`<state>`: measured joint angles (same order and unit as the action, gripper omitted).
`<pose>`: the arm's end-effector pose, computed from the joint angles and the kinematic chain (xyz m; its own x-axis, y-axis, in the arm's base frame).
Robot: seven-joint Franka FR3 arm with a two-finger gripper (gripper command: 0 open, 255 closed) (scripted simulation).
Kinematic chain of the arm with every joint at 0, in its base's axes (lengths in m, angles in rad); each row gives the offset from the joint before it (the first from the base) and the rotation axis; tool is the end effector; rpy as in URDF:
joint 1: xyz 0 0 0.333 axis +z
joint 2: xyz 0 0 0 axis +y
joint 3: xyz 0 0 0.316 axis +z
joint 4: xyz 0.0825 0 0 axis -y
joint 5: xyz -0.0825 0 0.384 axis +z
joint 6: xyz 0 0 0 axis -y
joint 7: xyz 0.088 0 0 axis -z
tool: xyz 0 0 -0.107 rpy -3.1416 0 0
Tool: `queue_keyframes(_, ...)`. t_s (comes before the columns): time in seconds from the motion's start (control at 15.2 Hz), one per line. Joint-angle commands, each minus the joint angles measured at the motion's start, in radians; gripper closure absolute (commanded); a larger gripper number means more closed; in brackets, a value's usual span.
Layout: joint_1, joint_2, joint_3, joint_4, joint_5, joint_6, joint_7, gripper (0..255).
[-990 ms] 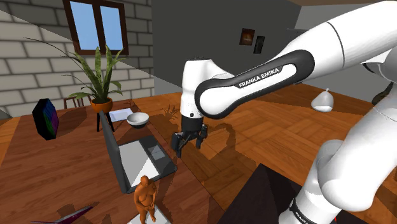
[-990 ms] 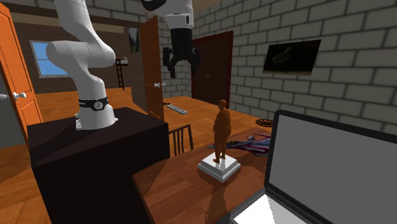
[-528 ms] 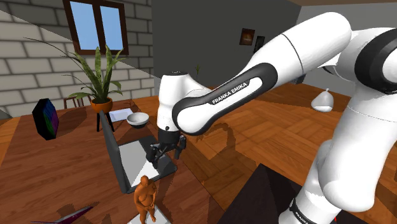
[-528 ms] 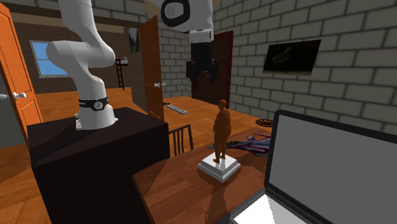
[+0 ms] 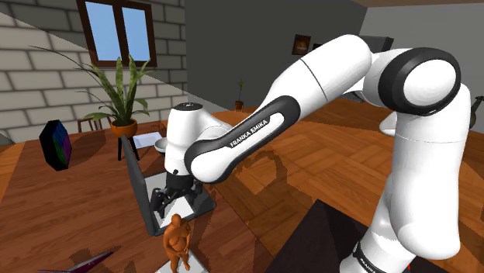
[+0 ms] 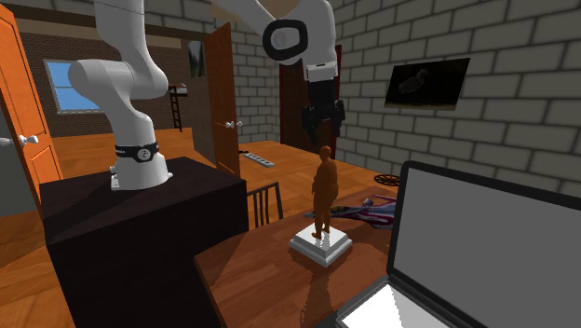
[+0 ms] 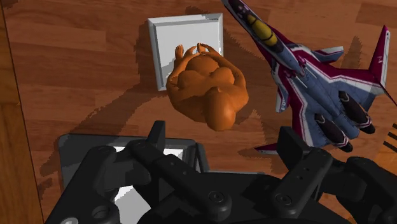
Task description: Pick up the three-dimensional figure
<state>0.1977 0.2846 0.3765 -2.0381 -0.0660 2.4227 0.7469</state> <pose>0.5107 0.3211 0.3249 0.9876 -0.1481 0.0526 -0.1408 -0.9824 -0.1227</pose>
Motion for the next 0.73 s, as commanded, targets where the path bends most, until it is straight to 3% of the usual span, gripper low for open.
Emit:
queue_keyframes(0.0, 0.009, 0.03, -0.005, 0.008, -0.016, 0.023, 0.013, 0)
queue_keyframes(0.46, 0.018, 0.072, -0.017, -0.003, -0.037, 0.074, 0.025, 0)
queue_keyframes(0.53, 0.018, 0.073, -0.017, -0.003, -0.038, 0.074, 0.025, 255)
queue_keyframes(0.66, 0.019, 0.073, -0.017, -0.002, -0.038, 0.074, 0.025, 255)
